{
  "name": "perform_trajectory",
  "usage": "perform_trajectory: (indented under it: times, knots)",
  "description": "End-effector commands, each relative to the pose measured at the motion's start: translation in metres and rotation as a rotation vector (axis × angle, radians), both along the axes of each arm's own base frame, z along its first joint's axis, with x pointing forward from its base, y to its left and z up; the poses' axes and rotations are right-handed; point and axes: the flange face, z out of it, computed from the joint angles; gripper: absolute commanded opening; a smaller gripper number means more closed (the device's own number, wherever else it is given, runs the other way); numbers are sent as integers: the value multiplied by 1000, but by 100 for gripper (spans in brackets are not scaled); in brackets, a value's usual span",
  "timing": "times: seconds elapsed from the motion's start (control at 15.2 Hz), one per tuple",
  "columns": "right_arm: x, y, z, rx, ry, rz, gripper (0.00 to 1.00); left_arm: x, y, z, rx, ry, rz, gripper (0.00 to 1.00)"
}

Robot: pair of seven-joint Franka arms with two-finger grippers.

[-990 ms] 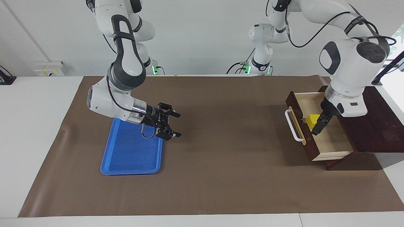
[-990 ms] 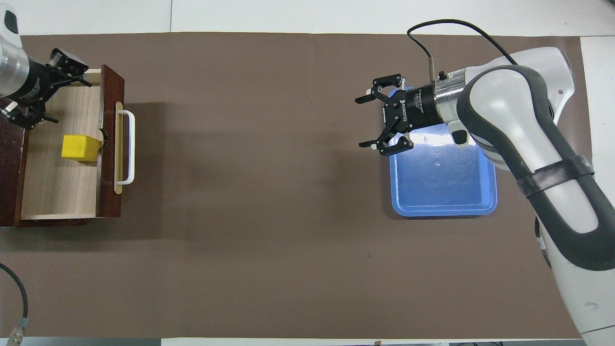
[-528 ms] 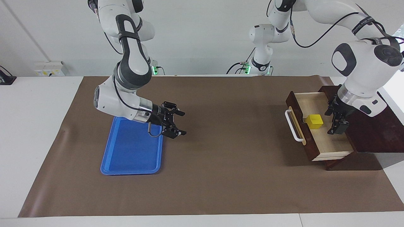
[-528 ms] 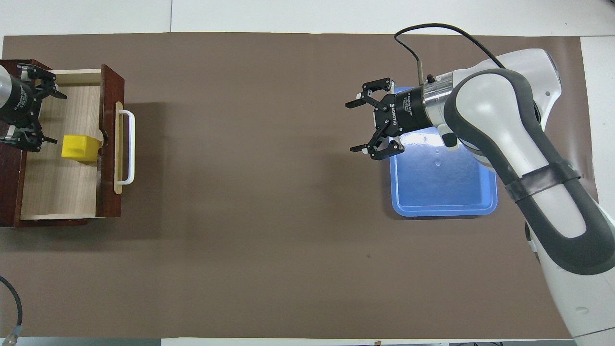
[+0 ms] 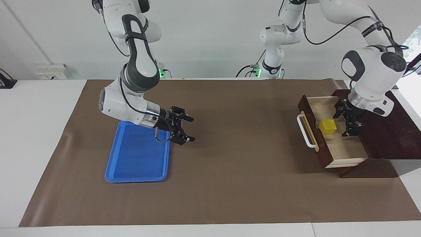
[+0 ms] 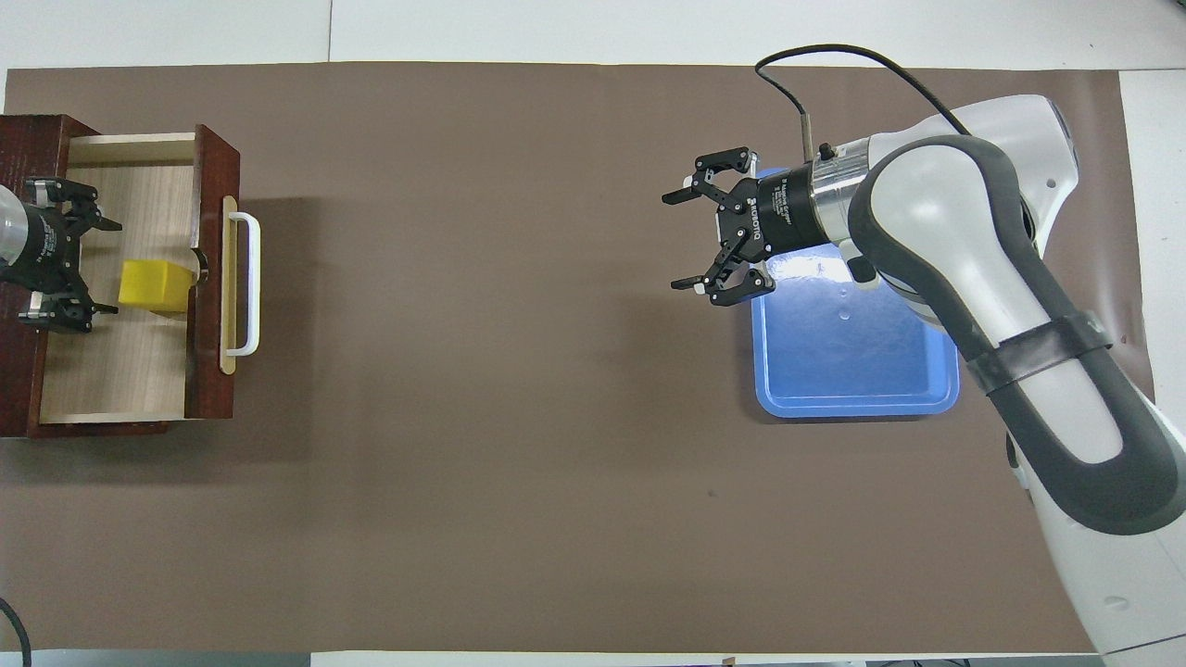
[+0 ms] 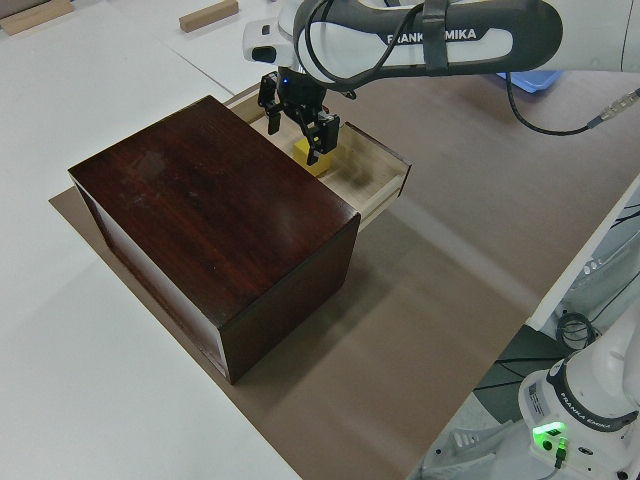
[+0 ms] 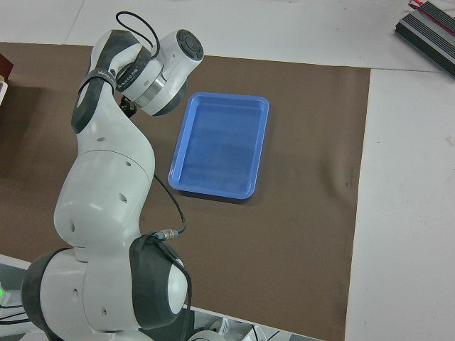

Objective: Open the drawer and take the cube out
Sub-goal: 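Release the handle and grasp the yellow cube with the left gripper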

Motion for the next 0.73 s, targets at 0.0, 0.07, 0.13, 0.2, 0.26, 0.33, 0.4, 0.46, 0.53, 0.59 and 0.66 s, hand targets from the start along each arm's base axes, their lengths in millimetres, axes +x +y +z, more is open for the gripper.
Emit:
perform_trajectory:
  times: [0.0, 0.07, 0.13, 0.2, 0.26, 0.33, 0.4, 0.46, 0.53, 0.59, 0.66]
  knots:
    - [-8, 9, 0, 0, -26, 9, 100, -18, -2, -9, -11, -23, 11, 100]
    - [-10, 14, 0, 0, -25, 17, 100, -19, -3, -9, -12, -22, 10, 100]
    - [-10, 15, 0, 0, -26, 19, 100, -19, -4, -10, -12, -20, 8, 100]
    - [-11, 17, 0, 0, -28, 22, 100, -20, -4, -12, -12, -17, 8, 100]
    - [-11, 19, 0, -1, -28, 23, 100, -21, -4, -13, -12, -19, 9, 100]
    - [-10, 18, 0, -3, -32, 18, 100, -20, -7, -15, -12, -19, 5, 100]
    - [-10, 18, 0, -4, -33, 15, 100, -21, -11, -17, -13, -14, -1, 100]
    - [-10, 18, 0, -4, -33, 15, 100, -21, -11, -19, -13, -17, -3, 100]
    - [-10, 18, 0, -4, -33, 15, 100, -21, -11, -19, -13, -19, -2, 100]
    - [-10, 17, 0, -4, -33, 14, 100, -21, -11, -19, -12, -20, -2, 97]
    - [-10, 17, 0, -4, -33, 14, 100, -21, -11, -18, -12, -22, -2, 88]
